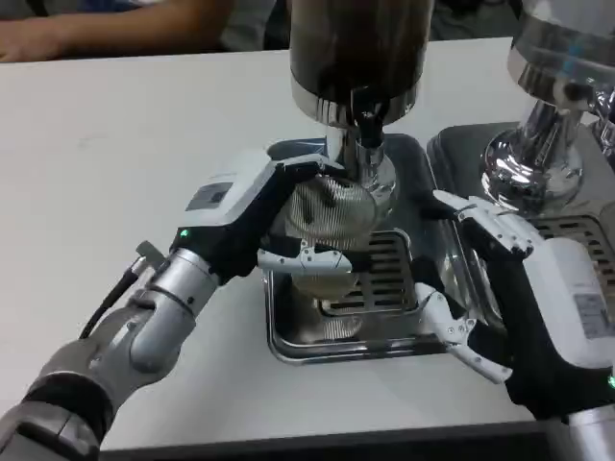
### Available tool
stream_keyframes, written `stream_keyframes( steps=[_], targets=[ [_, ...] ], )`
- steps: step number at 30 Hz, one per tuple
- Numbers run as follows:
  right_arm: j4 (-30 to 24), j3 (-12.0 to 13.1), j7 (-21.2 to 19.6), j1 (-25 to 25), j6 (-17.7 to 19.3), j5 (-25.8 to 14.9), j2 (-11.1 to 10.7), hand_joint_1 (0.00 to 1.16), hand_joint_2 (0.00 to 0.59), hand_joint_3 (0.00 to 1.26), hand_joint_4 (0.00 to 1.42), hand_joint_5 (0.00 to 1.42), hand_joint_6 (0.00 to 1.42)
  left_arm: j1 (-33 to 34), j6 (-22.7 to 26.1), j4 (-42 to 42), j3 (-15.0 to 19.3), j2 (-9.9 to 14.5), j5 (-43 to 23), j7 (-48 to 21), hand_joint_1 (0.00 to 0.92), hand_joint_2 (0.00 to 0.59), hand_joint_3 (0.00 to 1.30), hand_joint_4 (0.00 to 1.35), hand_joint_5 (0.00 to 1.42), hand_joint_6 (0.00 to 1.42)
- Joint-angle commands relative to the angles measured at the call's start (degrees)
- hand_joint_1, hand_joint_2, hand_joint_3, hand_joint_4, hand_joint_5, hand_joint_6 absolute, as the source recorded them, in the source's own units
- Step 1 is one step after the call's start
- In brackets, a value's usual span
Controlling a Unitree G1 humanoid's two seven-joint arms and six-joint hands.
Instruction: Grasp the cup under the faucet to collect the drink, then remove the cup.
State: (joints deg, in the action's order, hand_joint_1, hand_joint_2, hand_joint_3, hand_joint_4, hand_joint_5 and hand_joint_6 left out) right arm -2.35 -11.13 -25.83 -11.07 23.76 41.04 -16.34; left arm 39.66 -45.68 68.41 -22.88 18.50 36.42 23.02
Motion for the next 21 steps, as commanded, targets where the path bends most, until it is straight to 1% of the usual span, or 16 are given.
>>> stream_keyframes(
  steps=[1, 4, 10, 14, 16, 21],
  targets=[
    [-0.6, 0.7, -0.9, -0.8, 0.7, -0.4, 0.3, 0.39, 0.476, 0.30, 0.35, 0.25, 0.26, 2.5, 0.6, 0.5, -0.9, -0.7, 0.6, 0.3, 0.465, 0.056, 0.61, 0.67, 0.94, 1.16],
    [-0.7, 0.8, -1.0, -1.1, 0.9, -0.4, 0.5, 0.39, 0.476, 0.30, 0.35, 0.25, 0.27, 3.0, 1.6, 1.0, -1.5, -1.1, 1.0, 0.4, 0.443, 0.059, 0.59, 0.65, 0.91, 1.10],
    [-2.2, 0.8, -1.0, -2.8, 0.5, -0.1, 1.0, 0.39, 0.476, 0.31, 0.35, 0.26, 0.27, 3.5, 2.5, 1.5, -2.4, -1.5, 1.4, 0.4, 0.412, 0.070, 0.57, 0.61, 0.89, 1.05],
    [-2.8, 0.9, -0.7, -3.6, 0.2, 0.0, 1.4, 0.39, 0.476, 0.32, 0.35, 0.26, 0.27, 3.6, 2.8, 1.6, -2.9, -1.6, 1.2, 0.1, 0.376, 0.066, 0.53, 0.56, 0.80, 0.90],
    [-3.2, 0.9, -0.7, -3.9, 0.1, 0.1, 1.6, 0.39, 0.476, 0.32, 0.35, 0.26, 0.27, 3.5, 2.8, 1.7, -3.2, -1.6, 1.2, 0.1, 0.362, 0.063, 0.52, 0.55, 0.77, 0.86],
    [-3.8, 1.2, -0.4, -4.5, 0.1, 0.0, 1.9, 0.39, 0.476, 0.32, 0.35, 0.26, 0.27, 3.1, 2.9, 0.8, -5.7, -1.2, 4.1, 4.5, 0.348, 0.066, 0.52, 0.53, 0.76, 0.84]
  ],
)
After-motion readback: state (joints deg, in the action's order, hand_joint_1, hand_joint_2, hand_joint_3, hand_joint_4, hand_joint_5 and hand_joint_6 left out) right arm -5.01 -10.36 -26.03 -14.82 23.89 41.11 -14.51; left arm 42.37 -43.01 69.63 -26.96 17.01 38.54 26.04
